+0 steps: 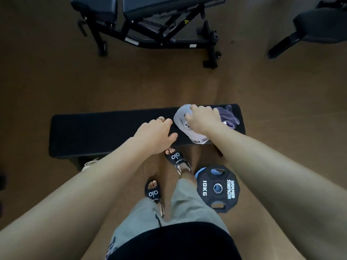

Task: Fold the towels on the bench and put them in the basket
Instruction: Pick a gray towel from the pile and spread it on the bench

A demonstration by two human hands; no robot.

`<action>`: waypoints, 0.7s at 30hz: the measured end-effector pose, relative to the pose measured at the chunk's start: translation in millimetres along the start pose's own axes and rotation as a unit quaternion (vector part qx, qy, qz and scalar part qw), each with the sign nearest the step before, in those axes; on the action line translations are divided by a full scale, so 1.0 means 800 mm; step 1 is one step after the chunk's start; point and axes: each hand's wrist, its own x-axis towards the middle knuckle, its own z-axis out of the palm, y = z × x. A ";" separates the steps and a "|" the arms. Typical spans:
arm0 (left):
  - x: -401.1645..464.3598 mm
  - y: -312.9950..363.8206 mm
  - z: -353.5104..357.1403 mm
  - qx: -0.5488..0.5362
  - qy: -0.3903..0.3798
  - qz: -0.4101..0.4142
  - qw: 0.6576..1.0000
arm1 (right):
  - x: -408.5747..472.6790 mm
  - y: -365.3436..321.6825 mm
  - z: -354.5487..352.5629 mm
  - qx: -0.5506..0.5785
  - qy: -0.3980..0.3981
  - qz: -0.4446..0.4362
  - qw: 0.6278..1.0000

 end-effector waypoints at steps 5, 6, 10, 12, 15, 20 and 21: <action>0.087 -0.020 0.031 -0.061 0.002 -0.063 0.996 | 0.119 0.009 0.037 -0.028 -0.036 -0.048 0.998; 0.107 -0.023 0.040 -0.073 0.005 -0.075 0.995 | 0.144 0.012 0.047 -0.031 -0.043 -0.059 0.997; 0.172 -0.025 0.078 -0.116 -0.018 -0.108 0.987 | 0.218 0.030 0.085 -0.098 -0.107 -0.110 0.983; 0.200 -0.023 0.098 -0.137 -0.023 -0.115 0.984 | 0.246 0.041 0.101 -0.148 -0.129 -0.134 0.971; 0.236 -0.021 0.131 -0.162 -0.018 -0.116 0.980 | 0.279 0.054 0.126 -0.223 -0.125 -0.192 0.947; 0.289 -0.026 0.208 -0.207 -0.001 -0.105 0.973 | 0.326 0.061 0.183 -0.381 -0.095 -0.300 0.870; 0.299 -0.030 0.225 -0.216 0.009 -0.103 0.971 | 0.335 0.061 0.189 -0.397 -0.085 -0.313 0.859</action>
